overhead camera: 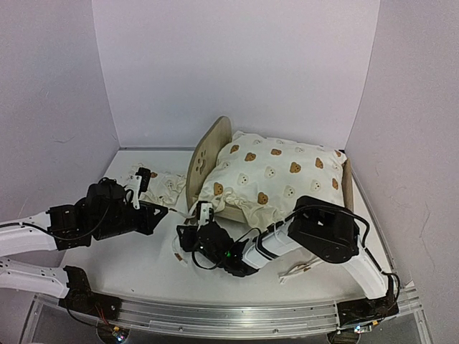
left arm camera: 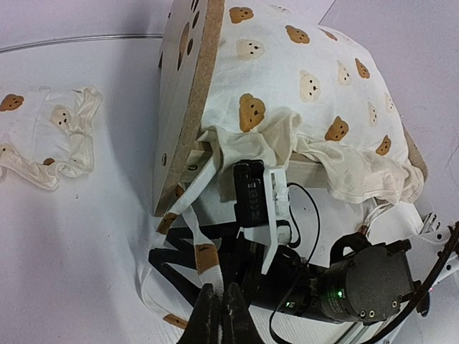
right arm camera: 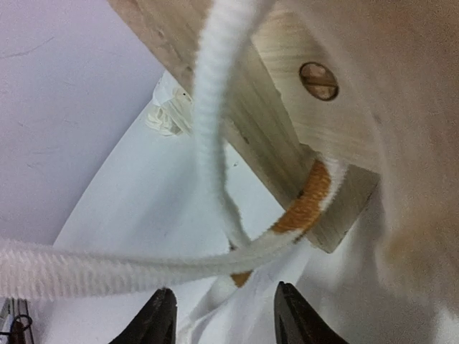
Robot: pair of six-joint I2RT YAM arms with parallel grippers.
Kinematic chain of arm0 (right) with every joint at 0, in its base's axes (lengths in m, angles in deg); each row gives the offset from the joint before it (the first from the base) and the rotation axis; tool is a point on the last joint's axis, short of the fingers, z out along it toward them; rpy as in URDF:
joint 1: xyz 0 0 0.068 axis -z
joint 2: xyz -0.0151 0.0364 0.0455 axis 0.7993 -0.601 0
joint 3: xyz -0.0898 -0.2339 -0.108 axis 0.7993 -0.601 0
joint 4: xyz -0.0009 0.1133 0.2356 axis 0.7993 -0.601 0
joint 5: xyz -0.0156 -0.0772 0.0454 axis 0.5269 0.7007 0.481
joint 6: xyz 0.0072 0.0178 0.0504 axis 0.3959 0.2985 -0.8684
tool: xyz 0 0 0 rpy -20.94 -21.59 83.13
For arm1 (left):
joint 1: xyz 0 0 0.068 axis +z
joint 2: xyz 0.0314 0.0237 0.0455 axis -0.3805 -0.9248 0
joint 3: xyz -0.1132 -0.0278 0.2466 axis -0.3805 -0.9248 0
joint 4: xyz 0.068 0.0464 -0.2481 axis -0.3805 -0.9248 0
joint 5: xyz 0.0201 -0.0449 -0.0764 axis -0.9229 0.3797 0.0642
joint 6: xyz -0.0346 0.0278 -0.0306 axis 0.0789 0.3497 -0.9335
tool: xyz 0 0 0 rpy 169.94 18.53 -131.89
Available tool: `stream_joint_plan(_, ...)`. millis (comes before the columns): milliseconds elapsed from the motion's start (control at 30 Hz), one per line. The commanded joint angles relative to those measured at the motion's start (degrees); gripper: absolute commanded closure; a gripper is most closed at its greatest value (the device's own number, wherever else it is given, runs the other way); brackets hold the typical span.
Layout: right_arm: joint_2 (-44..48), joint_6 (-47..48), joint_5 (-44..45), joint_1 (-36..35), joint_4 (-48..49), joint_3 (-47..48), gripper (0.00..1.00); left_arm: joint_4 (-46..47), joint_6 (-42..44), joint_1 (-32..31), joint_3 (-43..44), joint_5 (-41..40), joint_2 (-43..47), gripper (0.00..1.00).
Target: Set up the pet bed
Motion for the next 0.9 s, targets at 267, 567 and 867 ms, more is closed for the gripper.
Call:
stream_joint_plan(267,-1.6,-2.2,4.0,-0.8,-1.0,4.2,0.94,1.1,-0.2,0.2,2.2,-0.8,0.3,1.00)
stream_joint_plan(567,12.1,1.8,-4.2,0.0,-9.1,-7.8,1.00,-0.3,-0.3,0.3,2.1,-1.5,-3.6,1.00)
stream_joint_plan(867,21.1,12.7,-34.8,6.7,-24.6,-10.2,0.97,-0.8,-3.1,0.3,1.1,-0.6,-8.2,1.00)
